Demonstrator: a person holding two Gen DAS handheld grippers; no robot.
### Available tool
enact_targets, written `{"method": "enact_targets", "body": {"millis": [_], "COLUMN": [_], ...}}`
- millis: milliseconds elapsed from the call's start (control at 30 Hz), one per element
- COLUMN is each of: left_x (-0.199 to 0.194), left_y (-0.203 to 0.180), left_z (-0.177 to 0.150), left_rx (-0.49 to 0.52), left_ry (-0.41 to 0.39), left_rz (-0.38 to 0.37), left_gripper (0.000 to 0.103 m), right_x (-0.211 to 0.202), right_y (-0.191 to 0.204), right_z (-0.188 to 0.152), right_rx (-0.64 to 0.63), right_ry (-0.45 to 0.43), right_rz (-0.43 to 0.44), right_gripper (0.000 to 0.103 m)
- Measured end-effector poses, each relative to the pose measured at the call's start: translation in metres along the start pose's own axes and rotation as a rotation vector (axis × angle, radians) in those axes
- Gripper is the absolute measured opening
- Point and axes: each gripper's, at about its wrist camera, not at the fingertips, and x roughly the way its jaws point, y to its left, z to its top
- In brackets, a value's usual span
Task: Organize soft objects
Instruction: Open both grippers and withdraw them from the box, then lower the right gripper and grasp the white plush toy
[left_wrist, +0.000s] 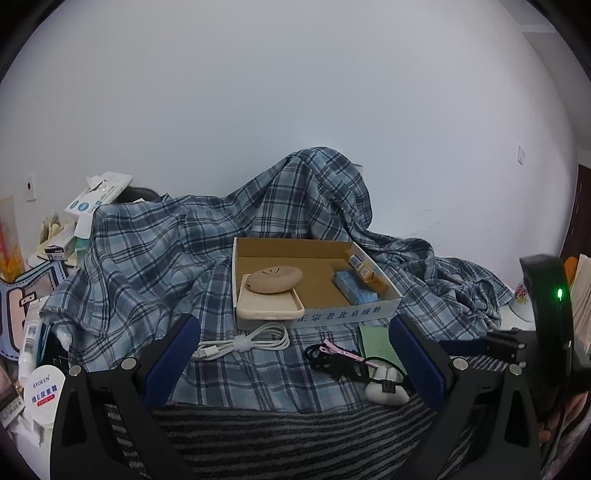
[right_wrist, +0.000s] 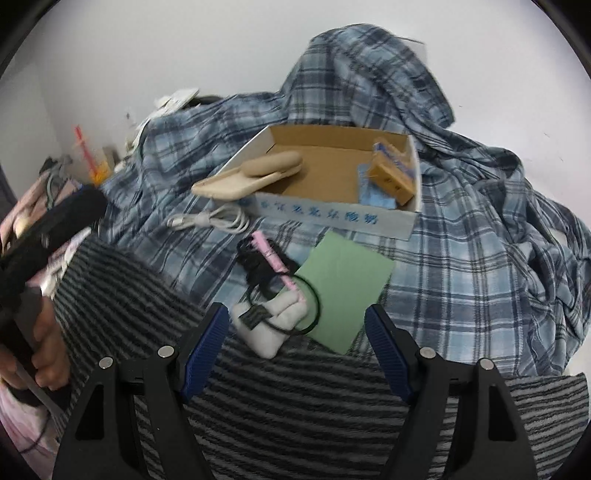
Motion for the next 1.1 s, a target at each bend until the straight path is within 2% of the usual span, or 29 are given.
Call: {"method": "enact_targets", "body": {"millis": [200,400,600,633,733,867,1100], "left_x": [-0.001,0.001,0.005,0.004,0.002,0.002,0.002], "left_y": [0.005,0.007,0.001,0.001,0.001,0.0,-0.002], "left_z": [-0.001,-0.002,-0.004,-0.004,-0.004,-0.004,-0.004], "left_rx": [-0.016,-0.022,0.0,0.0,-0.002,0.0,0.013], "left_ry": [-0.004,0.003,0.015,0.011,0.001,0.001,-0.001], "left_rz": [-0.006,-0.01,-0.013,-0.015,-0.015,-0.019,-0.029], "left_gripper": [0.103,0.103,0.103,0.103,0.103,0.103,0.103], "right_x": [0.013,0.025,0.029,0.029,0.027,0.02,0.001], "right_y": [0.017,0.015,0.015,0.016,0.018,0.018,-0.013], "right_z": [-0.009,-0.016,-0.018,-0.018,-0.018,-0.016,-0.011], "right_rx": [-0.084,-0.092,-0.084,-0.087,-0.101,-0.116,0.018], "right_ry": [0.056,0.093,0.099,0.1,0.091,0.07,0.042], "right_rz": [0.032,0.026,0.027,0.024,0.017,-0.002,0.06], "right_gripper": [0.075,0.063,0.043,0.034,0.021,0.018,0.018]}}
